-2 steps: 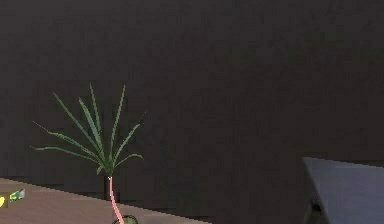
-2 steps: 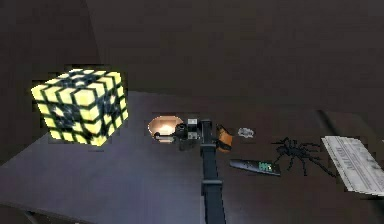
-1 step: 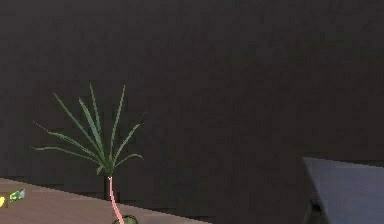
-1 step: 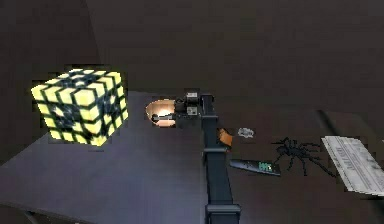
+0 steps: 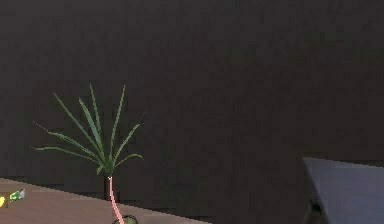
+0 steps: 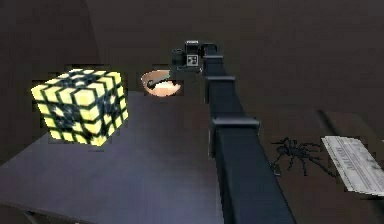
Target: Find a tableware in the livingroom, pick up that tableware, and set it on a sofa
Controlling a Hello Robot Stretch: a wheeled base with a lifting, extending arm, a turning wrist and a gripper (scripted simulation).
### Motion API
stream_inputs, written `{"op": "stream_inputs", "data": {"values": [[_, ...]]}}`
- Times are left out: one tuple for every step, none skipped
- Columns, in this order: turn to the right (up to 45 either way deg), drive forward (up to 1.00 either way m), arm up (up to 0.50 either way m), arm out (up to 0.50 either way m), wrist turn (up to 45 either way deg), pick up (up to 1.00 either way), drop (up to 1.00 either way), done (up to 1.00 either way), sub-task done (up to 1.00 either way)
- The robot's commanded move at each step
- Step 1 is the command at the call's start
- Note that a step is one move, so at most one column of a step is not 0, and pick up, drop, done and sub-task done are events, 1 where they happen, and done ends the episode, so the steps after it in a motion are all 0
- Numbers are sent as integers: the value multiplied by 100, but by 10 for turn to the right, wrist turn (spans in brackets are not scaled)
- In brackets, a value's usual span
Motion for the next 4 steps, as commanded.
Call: {"op": "stream_inputs", "data": {"values": [[0,0,0,0,-450,0,0,0,0],[0,0,0,0,-450,0,0,0,0],[0,0,0,0,-150,0,0,0,0],[0,0,0,-46,0,0,0,0,0]]}}
